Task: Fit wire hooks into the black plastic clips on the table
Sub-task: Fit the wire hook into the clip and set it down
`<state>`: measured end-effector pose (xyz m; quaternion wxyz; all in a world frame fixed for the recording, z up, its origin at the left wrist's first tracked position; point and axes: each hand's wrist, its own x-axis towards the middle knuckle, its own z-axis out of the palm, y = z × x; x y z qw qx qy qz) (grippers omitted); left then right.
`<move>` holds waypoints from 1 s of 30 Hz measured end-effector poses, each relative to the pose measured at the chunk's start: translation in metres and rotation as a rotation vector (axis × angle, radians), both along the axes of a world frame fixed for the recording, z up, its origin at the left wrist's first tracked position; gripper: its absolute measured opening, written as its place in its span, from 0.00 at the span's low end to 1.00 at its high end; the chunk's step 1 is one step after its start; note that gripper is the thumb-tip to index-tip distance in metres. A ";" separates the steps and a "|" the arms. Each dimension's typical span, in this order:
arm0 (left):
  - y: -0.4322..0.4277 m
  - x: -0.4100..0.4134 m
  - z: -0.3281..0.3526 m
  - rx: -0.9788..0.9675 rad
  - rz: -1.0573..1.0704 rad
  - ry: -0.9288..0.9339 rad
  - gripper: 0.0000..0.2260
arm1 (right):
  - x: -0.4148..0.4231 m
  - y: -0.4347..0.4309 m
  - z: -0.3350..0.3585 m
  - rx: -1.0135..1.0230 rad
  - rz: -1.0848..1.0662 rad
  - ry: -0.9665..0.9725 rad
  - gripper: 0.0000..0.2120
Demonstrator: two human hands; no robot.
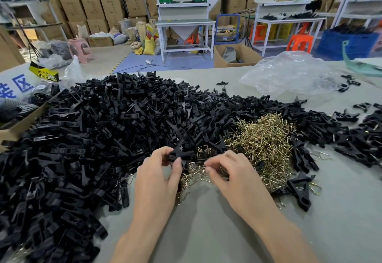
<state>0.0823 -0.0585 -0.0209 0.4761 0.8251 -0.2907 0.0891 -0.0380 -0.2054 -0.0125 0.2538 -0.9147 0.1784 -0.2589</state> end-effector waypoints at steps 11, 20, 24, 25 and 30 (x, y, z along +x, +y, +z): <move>0.000 -0.004 0.002 -0.033 -0.003 0.062 0.08 | 0.002 0.004 -0.008 -0.262 -0.056 0.238 0.06; 0.000 -0.005 0.001 -0.026 -0.023 0.061 0.08 | 0.004 0.001 -0.006 -0.162 0.062 0.242 0.13; 0.000 -0.004 0.000 -0.039 -0.035 0.061 0.07 | 0.003 0.002 -0.006 -0.035 0.099 0.176 0.20; -0.001 -0.003 0.000 -0.043 -0.040 0.062 0.07 | 0.003 0.002 -0.006 -0.008 0.102 0.152 0.20; -0.002 -0.004 0.000 -0.060 -0.096 0.042 0.07 | 0.005 0.003 0.002 0.323 0.057 -0.133 0.20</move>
